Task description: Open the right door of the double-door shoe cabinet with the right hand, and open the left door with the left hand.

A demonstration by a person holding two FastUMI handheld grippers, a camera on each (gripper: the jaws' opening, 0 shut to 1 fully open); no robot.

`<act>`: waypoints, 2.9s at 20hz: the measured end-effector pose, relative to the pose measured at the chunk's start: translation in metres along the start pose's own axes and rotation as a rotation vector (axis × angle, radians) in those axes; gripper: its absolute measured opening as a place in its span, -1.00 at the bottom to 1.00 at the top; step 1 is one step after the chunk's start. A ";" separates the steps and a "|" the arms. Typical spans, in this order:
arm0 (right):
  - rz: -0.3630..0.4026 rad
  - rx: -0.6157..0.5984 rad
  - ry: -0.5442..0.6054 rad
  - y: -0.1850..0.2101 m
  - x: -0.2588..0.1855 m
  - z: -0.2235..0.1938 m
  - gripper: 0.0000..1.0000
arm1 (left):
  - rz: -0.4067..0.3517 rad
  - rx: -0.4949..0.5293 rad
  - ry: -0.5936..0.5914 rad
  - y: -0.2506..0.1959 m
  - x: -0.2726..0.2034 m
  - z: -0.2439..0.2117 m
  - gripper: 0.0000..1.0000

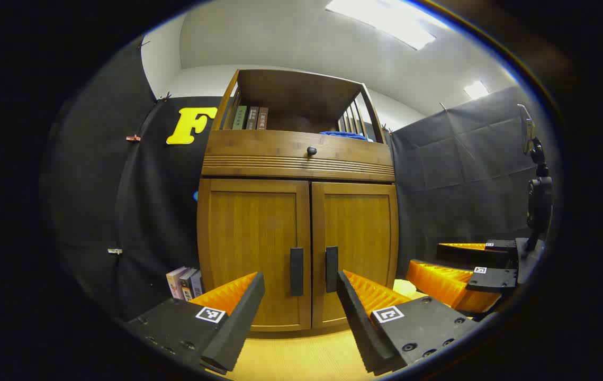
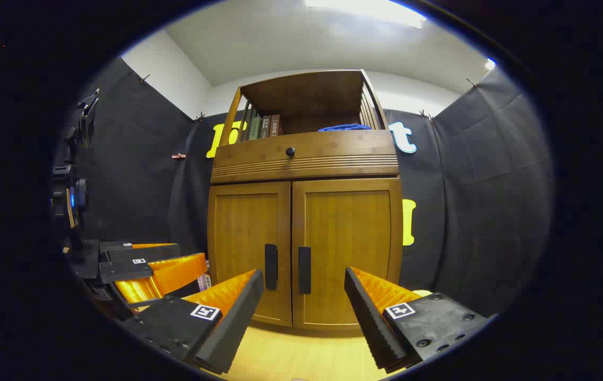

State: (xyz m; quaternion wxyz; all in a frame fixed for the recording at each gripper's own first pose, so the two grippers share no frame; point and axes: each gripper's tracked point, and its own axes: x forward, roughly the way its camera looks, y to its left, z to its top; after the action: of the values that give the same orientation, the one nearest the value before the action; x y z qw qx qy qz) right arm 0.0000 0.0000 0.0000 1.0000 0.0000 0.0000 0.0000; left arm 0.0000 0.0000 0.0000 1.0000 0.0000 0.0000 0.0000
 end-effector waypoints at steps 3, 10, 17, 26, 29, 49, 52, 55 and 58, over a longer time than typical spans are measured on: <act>0.031 -0.004 -0.001 0.006 0.001 -0.001 0.94 | 0.000 -0.005 -0.004 0.001 -0.001 -0.001 0.71; 0.021 -0.016 0.031 0.009 0.005 -0.008 0.94 | -0.013 0.000 0.007 0.000 0.000 -0.007 0.70; 0.031 -0.018 0.028 0.017 0.008 -0.003 0.94 | -0.018 0.002 0.010 0.001 0.001 -0.011 0.70; 0.028 -0.026 0.032 0.016 0.013 -0.009 0.94 | -0.013 -0.012 0.000 0.005 -0.001 -0.011 0.70; 0.029 -0.028 0.038 0.016 0.018 -0.013 0.94 | -0.014 -0.012 -0.004 0.006 -0.001 -0.011 0.70; -0.015 -0.025 0.022 0.023 0.102 -0.043 0.94 | -0.055 -0.016 0.013 0.019 -0.018 -0.027 0.70; -0.033 -0.022 -0.014 0.020 0.126 -0.043 0.93 | -0.047 -0.014 0.014 0.029 -0.020 -0.028 0.70; -0.047 -0.004 0.010 0.020 0.148 -0.054 0.93 | -0.029 0.000 0.017 0.034 -0.023 -0.027 0.70; -0.067 0.012 0.026 0.018 0.165 -0.065 0.93 | -0.047 -0.004 0.016 0.032 -0.023 -0.029 0.70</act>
State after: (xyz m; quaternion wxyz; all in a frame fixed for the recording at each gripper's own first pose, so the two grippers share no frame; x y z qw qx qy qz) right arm 0.1646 0.0179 -0.0651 0.9993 0.0062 0.0130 -0.0333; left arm -0.0235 0.0322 -0.0294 0.9997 -0.0021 0.0080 -0.0234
